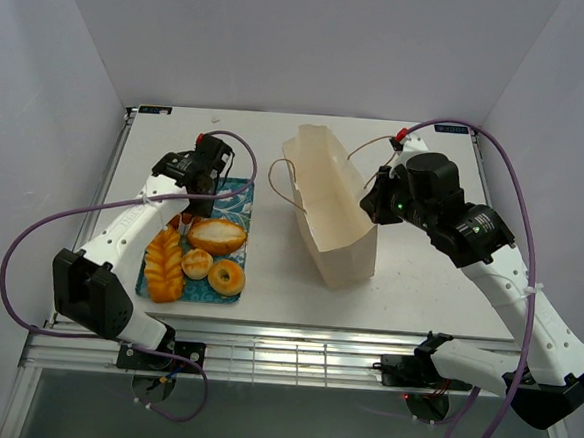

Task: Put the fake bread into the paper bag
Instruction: Pick up the fake bread from the plate.

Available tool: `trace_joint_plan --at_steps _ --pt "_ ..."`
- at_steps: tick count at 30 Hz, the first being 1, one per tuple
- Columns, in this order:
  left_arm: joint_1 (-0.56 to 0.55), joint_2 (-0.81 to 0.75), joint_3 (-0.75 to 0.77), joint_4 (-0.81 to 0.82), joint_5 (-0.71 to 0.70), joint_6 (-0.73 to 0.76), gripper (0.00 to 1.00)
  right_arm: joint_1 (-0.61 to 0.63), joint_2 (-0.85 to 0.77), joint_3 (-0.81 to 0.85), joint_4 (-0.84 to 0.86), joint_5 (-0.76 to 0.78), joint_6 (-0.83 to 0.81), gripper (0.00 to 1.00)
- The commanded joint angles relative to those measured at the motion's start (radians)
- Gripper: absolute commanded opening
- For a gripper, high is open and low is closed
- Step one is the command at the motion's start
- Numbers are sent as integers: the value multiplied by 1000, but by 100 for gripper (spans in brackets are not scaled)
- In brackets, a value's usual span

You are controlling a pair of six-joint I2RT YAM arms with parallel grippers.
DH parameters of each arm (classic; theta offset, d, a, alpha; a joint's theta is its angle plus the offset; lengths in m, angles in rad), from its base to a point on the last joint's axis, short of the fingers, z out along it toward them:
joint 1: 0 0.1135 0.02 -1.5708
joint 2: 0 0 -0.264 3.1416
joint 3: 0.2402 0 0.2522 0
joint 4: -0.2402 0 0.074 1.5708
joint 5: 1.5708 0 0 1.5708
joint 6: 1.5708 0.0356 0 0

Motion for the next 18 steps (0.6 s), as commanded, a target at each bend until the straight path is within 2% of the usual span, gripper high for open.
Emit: trace_joint_plan --at_steps 1,9,18 --pt "-17 -15 -5 -3 -70 -16 53 -5 -25 -2 65 -11 6 8" --pt "-77 8 -10 -7 -89 -41 53 -5 -28 -14 70 -14 8 8" --pt "-82 10 -16 -18 -123 -53 53 -5 -37 -11 65 -7 8 8"
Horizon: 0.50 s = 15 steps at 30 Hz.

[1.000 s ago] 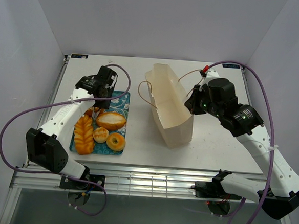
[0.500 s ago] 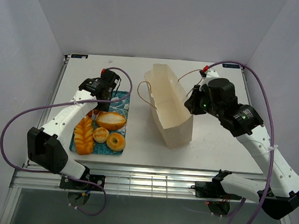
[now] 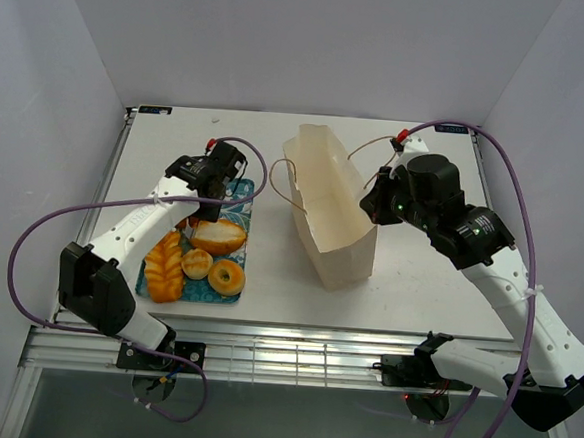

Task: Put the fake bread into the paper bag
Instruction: Pick up the fake bread from the plate.

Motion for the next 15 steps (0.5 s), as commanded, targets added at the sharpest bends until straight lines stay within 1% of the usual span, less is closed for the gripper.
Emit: trace_joint_plan --at_steps 1,7,15 --pt "-1 -20 -8 -5 -53 -16 53 -3 -27 5 45 -7 6 8" --pt "-6 -25 -31 -6 -85 -15 53 -5 -27 7 47 -15 9 8" --pt "-7 -8 -54 -7 -44 -24 53 -5 -26 13 48 -14 11 8"
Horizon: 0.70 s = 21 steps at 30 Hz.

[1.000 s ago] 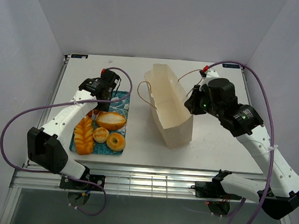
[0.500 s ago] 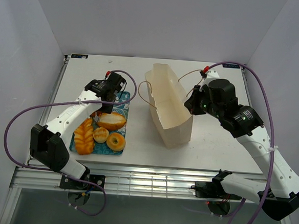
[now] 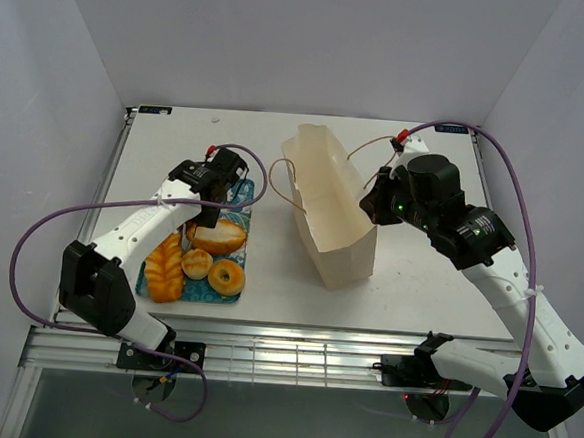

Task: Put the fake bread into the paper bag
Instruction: Pick up the fake bread from the plate.

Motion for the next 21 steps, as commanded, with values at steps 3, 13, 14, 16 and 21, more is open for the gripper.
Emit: trace_joint_plan --at_steps 3,13,14,16,21 --pt "-4 -7 -13 -1 -6 -20 53 -5 -24 11 47 -9 7 8" --pt "-3 3 1 2 8 -20 35 -5 -30 17 45 -4 9 8" --pt "-3 2 2 0 8 -20 31 -3 -32 16 45 -1 9 8" --pt "-3 2 5 0 5 -20 27 -5 -33 17 45 -1 9 8" --pt "2 -10 13 -1 0 -19 13 -5 -35 17 45 -3 9 8"
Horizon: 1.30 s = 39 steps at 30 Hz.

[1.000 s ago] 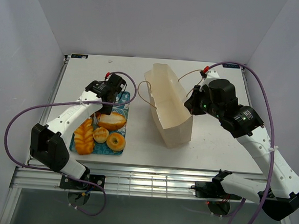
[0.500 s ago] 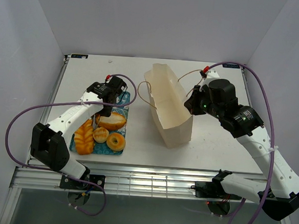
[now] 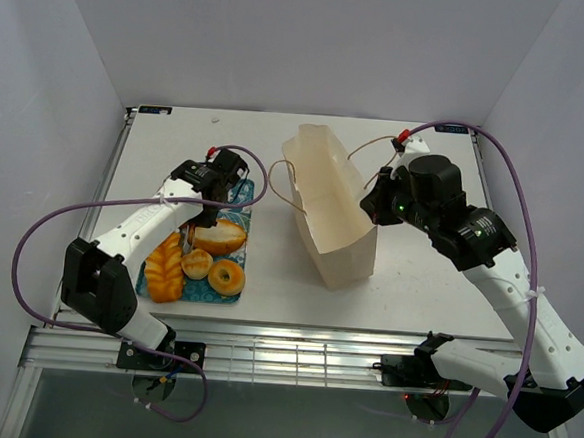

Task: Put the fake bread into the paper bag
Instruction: Pick up the fake bread from the plate.

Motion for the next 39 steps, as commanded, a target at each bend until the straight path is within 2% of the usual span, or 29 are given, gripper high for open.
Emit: trace_joint_plan --at_steps 1,3,15,24,33,39 --pt "2 -28 29 4 -6 -5 10 -5 -27 17 45 -4 8 8" --pt "2 -34 49 3 -10 -5 0 -5 -24 16 45 -7 8 8" --pt "1 -65 288 -37 28 33 0 -5 -11 11 47 -10 10 8" --pt "-7 -68 573 -103 59 33 0 -5 15 7 48 -32 16 8" --pt "-21 -39 927 -101 226 -2 0 -5 38 -3 56 -37 22 8" --pt "-21 -39 1046 -16 404 -34 0 -3 63 19 50 -30 19 8"
